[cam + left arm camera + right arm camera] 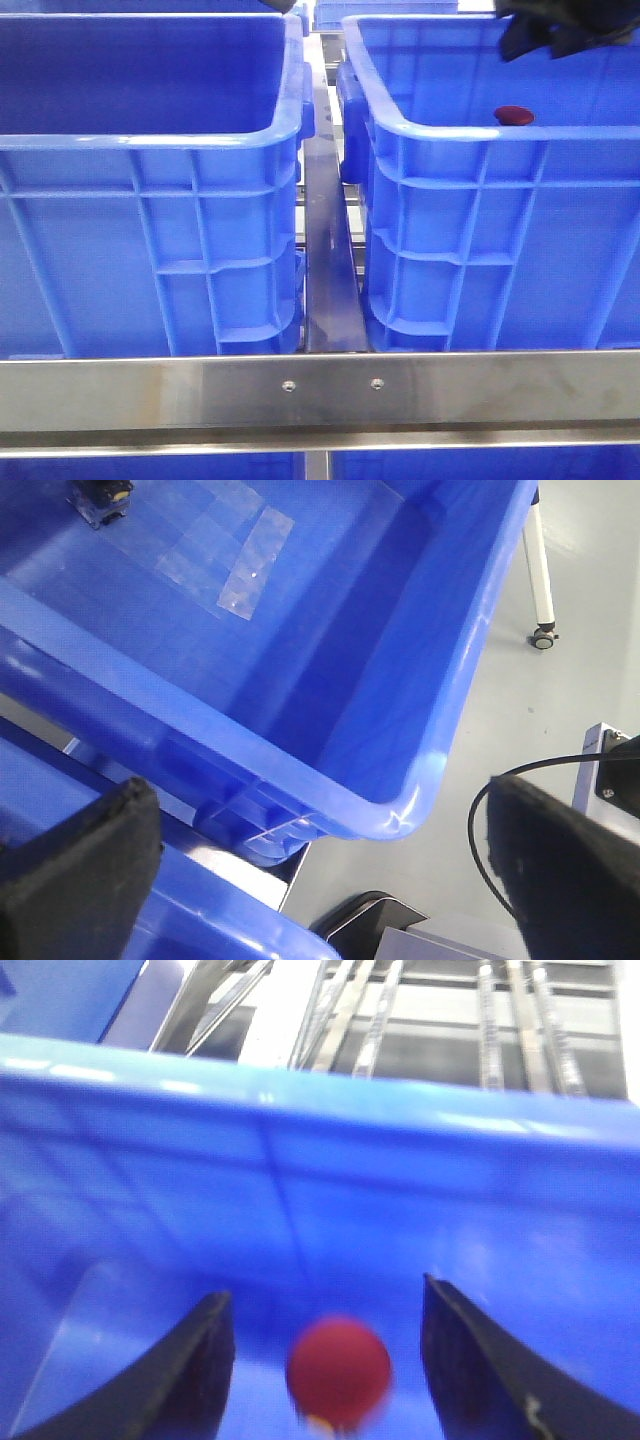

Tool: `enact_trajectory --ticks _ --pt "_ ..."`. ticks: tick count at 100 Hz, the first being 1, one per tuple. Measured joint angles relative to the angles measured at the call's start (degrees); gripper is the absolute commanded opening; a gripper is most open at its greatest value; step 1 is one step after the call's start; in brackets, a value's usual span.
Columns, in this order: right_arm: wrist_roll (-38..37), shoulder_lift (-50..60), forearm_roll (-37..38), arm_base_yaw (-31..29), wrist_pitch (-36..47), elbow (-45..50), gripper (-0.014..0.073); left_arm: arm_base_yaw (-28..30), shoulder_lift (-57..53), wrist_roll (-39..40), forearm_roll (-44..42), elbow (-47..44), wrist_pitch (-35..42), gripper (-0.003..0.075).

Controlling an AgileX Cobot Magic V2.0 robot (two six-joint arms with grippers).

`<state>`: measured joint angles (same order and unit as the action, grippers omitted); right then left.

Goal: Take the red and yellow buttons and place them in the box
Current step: 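Reach the left gripper down into the full bin toward a yellow button, then grasp a yellow-capped button with the left gripper and lift it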

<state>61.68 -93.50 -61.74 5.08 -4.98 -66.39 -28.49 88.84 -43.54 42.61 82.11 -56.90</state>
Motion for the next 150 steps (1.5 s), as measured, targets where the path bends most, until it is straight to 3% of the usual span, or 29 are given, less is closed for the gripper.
enact_trajectory --ticks 32,51,65,84,94,150 --pt "0.00 21.24 0.00 0.00 1.46 17.26 0.0393 1.40 -0.30 0.00 0.00 0.00 0.32 0.0619" --pt "0.00 33.32 0.00 0.00 1.46 25.67 0.0393 5.90 -2.13 6.60 -6.28 0.00 1.27 0.0619" --pt "0.00 38.90 0.00 0.00 1.46 28.66 0.0393 8.22 -2.40 21.52 -19.12 0.00 2.70 0.0619" --pt "0.00 41.15 0.00 0.00 1.60 29.04 0.0393 8.66 -1.20 50.26 -39.01 0.10 1.41 0.0619" --pt "0.00 41.15 0.00 0.00 1.60 29.19 0.0393 8.77 1.14 58.04 -43.97 0.10 -0.36 0.0617" --pt "0.10 41.15 0.00 0.00 1.60 29.29 0.0393 9.77 15.35 65.46 -43.08 4.32 1.68 0.0617"
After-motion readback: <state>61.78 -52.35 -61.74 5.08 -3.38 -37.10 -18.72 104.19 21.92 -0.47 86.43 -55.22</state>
